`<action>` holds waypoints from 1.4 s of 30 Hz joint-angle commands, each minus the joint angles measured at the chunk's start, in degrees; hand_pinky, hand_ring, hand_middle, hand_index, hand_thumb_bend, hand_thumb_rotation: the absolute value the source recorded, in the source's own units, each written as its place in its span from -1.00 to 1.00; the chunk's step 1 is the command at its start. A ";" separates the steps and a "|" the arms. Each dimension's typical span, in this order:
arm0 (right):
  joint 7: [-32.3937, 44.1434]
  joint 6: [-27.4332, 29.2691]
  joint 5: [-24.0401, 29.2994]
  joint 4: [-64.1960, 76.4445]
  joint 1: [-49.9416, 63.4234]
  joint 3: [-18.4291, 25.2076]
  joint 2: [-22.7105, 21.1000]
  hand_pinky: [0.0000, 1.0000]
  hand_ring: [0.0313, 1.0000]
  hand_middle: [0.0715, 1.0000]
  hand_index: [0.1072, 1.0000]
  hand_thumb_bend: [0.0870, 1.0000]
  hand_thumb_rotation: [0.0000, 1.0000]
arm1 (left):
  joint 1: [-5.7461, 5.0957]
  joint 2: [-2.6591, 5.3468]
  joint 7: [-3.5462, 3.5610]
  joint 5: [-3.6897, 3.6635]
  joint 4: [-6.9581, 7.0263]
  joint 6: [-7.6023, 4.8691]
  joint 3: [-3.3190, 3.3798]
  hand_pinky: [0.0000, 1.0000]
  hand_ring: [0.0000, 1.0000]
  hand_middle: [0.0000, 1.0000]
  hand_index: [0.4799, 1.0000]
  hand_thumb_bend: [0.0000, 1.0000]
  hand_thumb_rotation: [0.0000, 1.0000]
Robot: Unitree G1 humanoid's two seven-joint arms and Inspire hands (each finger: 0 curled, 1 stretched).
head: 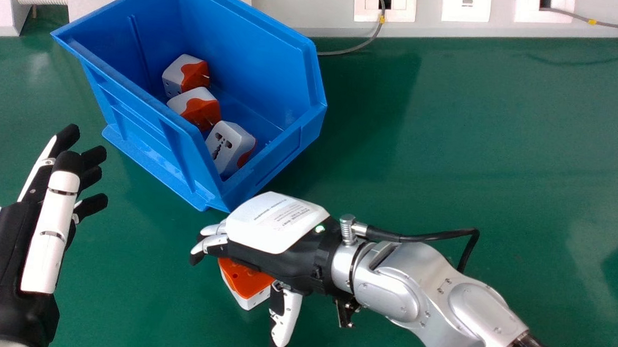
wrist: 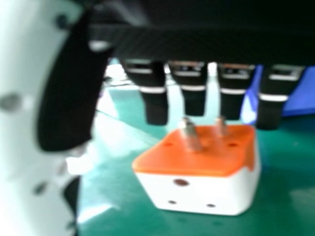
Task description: Pick all objects and put in blue box
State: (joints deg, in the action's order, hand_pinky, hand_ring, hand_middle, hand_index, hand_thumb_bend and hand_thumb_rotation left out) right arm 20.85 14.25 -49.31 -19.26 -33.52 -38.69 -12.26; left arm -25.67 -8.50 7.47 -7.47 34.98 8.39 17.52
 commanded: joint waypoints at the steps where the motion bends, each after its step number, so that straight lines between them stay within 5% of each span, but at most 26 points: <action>1: -1.23 0.20 -0.09 1.94 -1.63 0.38 0.29 0.61 0.77 0.79 0.59 0.73 -0.90 | 0.21 -0.42 -0.18 -0.23 1.20 0.15 0.49 0.70 0.82 0.80 0.81 -0.07 1.00; 17: -4.49 0.16 -4.84 -2.56 -3.43 -2.39 1.04 0.62 0.77 0.78 0.60 0.65 -0.93 | -0.26 -0.06 -0.05 -0.14 1.15 -0.49 0.51 0.70 0.81 0.80 0.81 -0.10 1.00; 29: -8.74 -0.10 -8.48 -6.64 -3.71 -4.88 1.10 0.59 0.74 0.75 0.57 0.05 -0.99 | -0.34 0.03 -0.05 0.04 1.00 -0.85 0.36 0.70 0.82 0.80 0.81 -0.06 1.00; 42: -13.91 -1.15 -8.81 -10.99 -4.17 -5.50 2.51 0.52 0.69 0.68 0.50 -0.13 -1.00 | -0.03 0.22 -0.01 -0.44 0.85 -0.53 0.31 0.70 0.82 0.80 0.81 -0.06 1.00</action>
State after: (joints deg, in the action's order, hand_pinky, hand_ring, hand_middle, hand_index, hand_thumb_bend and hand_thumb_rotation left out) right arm 9.26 14.15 -57.20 -29.51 -36.96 -43.85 -10.90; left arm -25.75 -8.10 7.42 -7.43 35.03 9.18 17.41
